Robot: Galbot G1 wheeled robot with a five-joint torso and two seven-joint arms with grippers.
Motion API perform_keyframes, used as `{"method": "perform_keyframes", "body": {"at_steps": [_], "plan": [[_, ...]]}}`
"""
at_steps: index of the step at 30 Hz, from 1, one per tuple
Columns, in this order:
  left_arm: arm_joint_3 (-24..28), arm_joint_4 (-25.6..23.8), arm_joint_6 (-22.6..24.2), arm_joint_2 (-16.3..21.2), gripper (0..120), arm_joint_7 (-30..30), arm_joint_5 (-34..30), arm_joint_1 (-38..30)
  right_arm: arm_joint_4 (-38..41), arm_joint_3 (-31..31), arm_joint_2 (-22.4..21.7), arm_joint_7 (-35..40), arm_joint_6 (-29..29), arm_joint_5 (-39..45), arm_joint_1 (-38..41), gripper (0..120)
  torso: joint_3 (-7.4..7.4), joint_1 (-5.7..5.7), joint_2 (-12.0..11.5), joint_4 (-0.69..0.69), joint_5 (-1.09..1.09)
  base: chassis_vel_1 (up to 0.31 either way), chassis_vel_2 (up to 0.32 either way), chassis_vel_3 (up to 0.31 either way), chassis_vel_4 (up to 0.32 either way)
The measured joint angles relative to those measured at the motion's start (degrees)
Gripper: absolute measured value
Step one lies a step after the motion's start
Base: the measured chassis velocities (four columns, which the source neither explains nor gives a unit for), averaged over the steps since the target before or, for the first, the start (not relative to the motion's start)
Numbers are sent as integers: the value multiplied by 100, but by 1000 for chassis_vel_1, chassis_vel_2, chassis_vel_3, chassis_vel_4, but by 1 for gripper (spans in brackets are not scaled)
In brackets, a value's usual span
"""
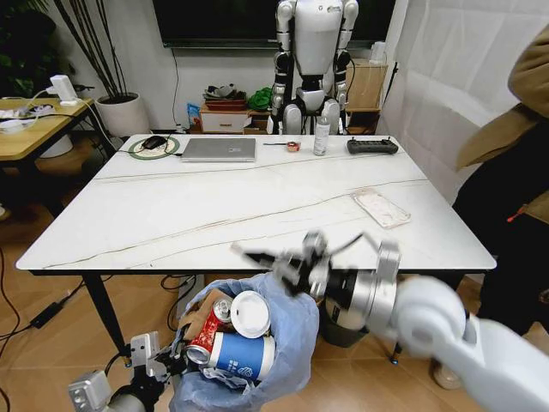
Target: Pick up the trash bin and place the trash from the table into it.
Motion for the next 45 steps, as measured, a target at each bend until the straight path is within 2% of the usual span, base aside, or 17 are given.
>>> {"method": "perform_keyframes", "body": {"at_steps": [3, 11, 22, 25, 28, 32, 36, 38, 42, 45], "plan": [[-5, -2, 2, -1, 0, -1, -7, -6, 11, -340, -10, 45, 18, -199, -16, 0, 1, 1, 0, 0, 1, 0, 0, 0, 0], [8, -9, 2, -2, 0, -1, -8, 0, -86, -389, 3, 50, 77, -331, 2, 2, 1, 1, 0, 0, 0, 0, 0, 0, 0], [43, -4, 6, 4, 0, -5, 0, -4, -111, -167, -24, 22, 142, -548, -222, 45, 1, 1, 0, -1, 1, 0, 0, 0, 0], [51, 3, 6, 1, 0, -5, 7, -4, -114, -96, -5, 27, 158, -579, -234, 52, 1, 1, 0, -1, 0, 0, 0, 0, 0], [68, 38, 6, -8, 0, -6, 36, 0, -164, 167, 145, 207, 164, -640, -155, 67, 1, 1, 0, 0, 0, 0, 0, 0, 0], [78, 73, 6, -4, 0, -7, 58, 2, -338, 540, 295, 660, 125, -827, -34, 78, 1, 1, 0, 1, 0, 0, 0, 0, 0], [98, 83, 6, 6, 0, -7, 60, -11, -802, 1143, 465, 1189, -208, -1341, -8, 95, 1, 1, 0, 0, 0, 0, 0, 0, 0], [100, 83, 6, 22, 0, -7, 62, -15, -994, 1305, 502, 1298, -314, -1437, 3, 97, 1, 1, 0, 0, 1, 0, 0, 0, 0], [111, 83, 6, 62, 0, -4, 60, -41, -2031, 2026, 598, 1464, -688, -1988, 100, 100, 1, 2, 0, -1, 1, 0, 0, 0, 0], [118, 83, 5, 75, 0, -1, 56, -53, -2355, 2214, 586, 1399, -706, -2389, 117, 100, 2, 2, -1, -1, 3, 0, 0, 0, 0]]}}
